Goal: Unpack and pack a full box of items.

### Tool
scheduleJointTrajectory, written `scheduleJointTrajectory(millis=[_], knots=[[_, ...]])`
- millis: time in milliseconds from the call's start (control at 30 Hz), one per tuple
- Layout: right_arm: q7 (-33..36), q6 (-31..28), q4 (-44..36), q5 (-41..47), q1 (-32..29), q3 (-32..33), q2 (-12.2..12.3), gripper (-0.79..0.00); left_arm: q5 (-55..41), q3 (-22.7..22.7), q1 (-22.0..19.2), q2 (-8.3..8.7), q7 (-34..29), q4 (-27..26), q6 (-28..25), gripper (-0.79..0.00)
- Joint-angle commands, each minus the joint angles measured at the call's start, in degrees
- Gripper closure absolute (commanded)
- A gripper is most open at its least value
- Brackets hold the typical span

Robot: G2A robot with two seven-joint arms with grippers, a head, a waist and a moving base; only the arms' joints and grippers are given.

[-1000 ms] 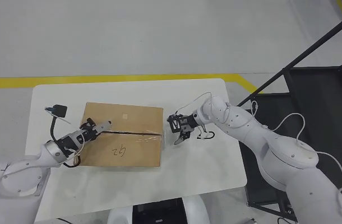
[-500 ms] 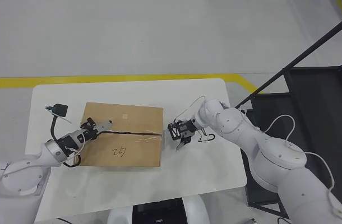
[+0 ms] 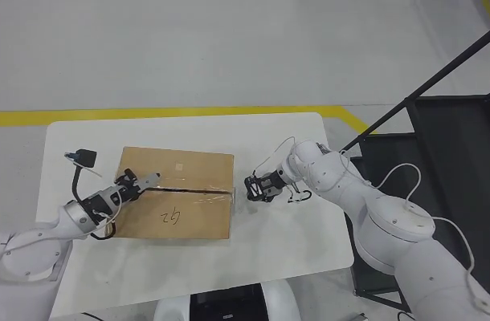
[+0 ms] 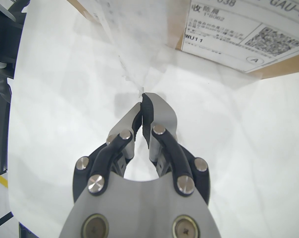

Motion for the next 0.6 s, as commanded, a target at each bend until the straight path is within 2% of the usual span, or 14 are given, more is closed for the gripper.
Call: scheduleJointTrajectory(millis=[0, 167, 200, 233, 267, 300, 567], knots=[[0.0, 0.0, -0.8, -0.13, -0.09, 0.0, 0.38, 0.0, -0.24, -0.13, 0.16, 0.0, 0.03, 0.11, -0.19, -0.785], [0.0, 0.0, -2.31, -0.55, -0.36, 0.0, 1.38, 0.0, -0.48, -0.34, 0.4, 0.0, 0.03, 0.21, -0.48, -0.785], [0.0, 0.0, -2.38, -0.54, -0.45, 0.0, 1.49, -0.129, -0.53, -0.36, 0.41, 0.0, 0.01, 0.23, -0.53, -0.785], [0.0, 0.0, -2.46, -0.4, -0.53, 0.0, 1.55, -0.511, -0.52, -0.39, 0.41, 0.0, 0.0, 0.23, -0.6, -0.785], [0.0, 0.0, -2.52, -0.3, -0.61, 0.0, 1.57, -0.767, -0.49, -0.4, 0.43, 0.0, 0.01, 0.24, -0.68, -0.785], [0.0, 0.0, -2.45, -0.05, -0.65, 0.0, 1.57, -0.785, -0.48, -0.41, 0.45, 0.0, 0.02, 0.24, -0.72, -0.785], [0.0, 0.0, -0.51, 4.98, -0.01, 0.0, 1.06, -0.785, -0.35, -0.85, 0.87, 0.03, 0.01, -0.04, -0.68, -0.785]])
